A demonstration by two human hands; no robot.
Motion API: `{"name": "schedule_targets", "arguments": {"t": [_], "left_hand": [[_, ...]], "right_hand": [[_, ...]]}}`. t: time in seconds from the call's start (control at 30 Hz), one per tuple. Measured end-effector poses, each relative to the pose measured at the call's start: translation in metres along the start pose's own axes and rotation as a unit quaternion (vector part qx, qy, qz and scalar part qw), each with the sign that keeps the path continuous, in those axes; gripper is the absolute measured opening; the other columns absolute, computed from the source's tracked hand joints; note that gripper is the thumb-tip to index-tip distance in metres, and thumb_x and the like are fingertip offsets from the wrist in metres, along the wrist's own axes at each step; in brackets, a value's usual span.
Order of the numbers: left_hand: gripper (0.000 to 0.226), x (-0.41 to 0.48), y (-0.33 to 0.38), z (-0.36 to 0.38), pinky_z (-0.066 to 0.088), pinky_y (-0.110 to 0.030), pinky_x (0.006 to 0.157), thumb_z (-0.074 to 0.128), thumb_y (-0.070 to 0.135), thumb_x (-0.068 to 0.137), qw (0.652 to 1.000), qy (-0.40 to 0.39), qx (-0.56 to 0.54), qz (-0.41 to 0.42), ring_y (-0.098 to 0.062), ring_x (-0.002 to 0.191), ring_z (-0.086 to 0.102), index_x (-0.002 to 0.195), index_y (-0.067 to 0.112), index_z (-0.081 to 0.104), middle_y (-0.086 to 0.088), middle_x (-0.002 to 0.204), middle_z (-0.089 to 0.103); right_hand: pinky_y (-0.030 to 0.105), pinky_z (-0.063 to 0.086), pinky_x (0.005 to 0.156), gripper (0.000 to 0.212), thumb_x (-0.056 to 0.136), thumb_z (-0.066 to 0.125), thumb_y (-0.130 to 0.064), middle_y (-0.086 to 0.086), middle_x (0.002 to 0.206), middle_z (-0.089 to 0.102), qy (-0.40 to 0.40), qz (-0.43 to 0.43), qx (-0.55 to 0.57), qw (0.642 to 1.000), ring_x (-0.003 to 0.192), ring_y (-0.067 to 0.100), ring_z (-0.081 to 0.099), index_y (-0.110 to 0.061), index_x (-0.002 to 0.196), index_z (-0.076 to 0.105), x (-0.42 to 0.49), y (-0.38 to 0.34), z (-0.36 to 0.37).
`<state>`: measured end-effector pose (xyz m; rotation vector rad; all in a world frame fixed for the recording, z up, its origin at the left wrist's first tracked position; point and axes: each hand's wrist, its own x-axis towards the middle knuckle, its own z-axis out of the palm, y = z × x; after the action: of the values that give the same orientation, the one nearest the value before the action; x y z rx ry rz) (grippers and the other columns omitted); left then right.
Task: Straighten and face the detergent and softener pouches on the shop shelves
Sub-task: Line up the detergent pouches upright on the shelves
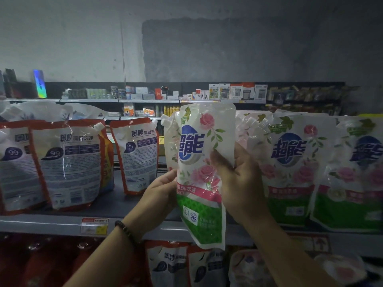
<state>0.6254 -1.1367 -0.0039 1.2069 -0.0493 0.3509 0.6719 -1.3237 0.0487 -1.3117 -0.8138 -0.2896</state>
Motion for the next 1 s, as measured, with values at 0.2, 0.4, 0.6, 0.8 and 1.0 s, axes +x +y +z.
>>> {"name": "schedule_targets", "arguments": {"t": [0.2,0.4,0.6,0.8,1.0], "left_hand": [[0.039,0.006,-0.005,-0.008,0.063,-0.045,0.087,0.061,0.019,0.1,0.998,0.046,0.025,0.042,-0.04,0.109,0.068,0.134,0.001,0.063,-0.035,0.132,0.065],[0.017,0.005,0.001,-0.01,0.061,-0.032,0.056,0.06,0.017,0.101,0.991,0.087,0.045,0.094,-0.017,0.065,0.07,0.11,0.003,0.064,-0.013,0.089,0.075],[0.008,0.005,0.004,-0.02,0.067,-0.045,0.067,0.059,0.012,0.104,0.986,0.102,0.057,0.118,-0.03,0.095,0.077,0.108,0.007,0.064,-0.018,0.109,0.076],[0.01,0.006,0.007,-0.017,0.067,-0.048,0.066,0.063,0.013,0.1,0.975,0.134,0.083,0.158,-0.03,0.094,0.077,0.091,0.017,0.067,-0.015,0.107,0.077],[0.003,0.007,0.004,-0.022,0.062,-0.06,0.088,0.068,0.018,0.092,0.96,0.148,0.106,0.212,-0.042,0.102,0.071,0.091,0.02,0.068,-0.02,0.108,0.076]], "right_hand": [[0.03,0.065,0.085,0.027,0.106,0.061,-0.018,-0.002,0.115,0.08,-0.04,-0.008,0.034,0.999,0.107,0.011,0.076,-0.011,0.131,0.069,0.008,0.002,-0.004],[0.029,0.065,0.075,0.02,0.104,0.065,-0.02,-0.003,0.104,0.081,-0.071,0.015,0.01,0.997,0.095,0.015,0.078,-0.018,0.122,0.074,0.023,-0.003,-0.014],[0.044,0.068,0.071,0.011,0.104,0.067,-0.023,-0.001,0.089,0.081,-0.036,0.063,-0.015,0.997,0.08,0.025,0.078,-0.024,0.111,0.075,0.037,0.003,-0.022],[0.032,0.067,0.076,0.015,0.103,0.068,-0.021,-0.008,0.098,0.082,-0.007,0.075,-0.026,0.997,0.09,0.01,0.079,-0.022,0.115,0.077,0.047,0.015,-0.023],[0.027,0.065,0.075,0.012,0.106,0.065,-0.019,-0.007,0.099,0.081,0.002,0.104,-0.08,0.991,0.093,0.012,0.078,-0.022,0.109,0.077,0.057,0.032,-0.027]]}}
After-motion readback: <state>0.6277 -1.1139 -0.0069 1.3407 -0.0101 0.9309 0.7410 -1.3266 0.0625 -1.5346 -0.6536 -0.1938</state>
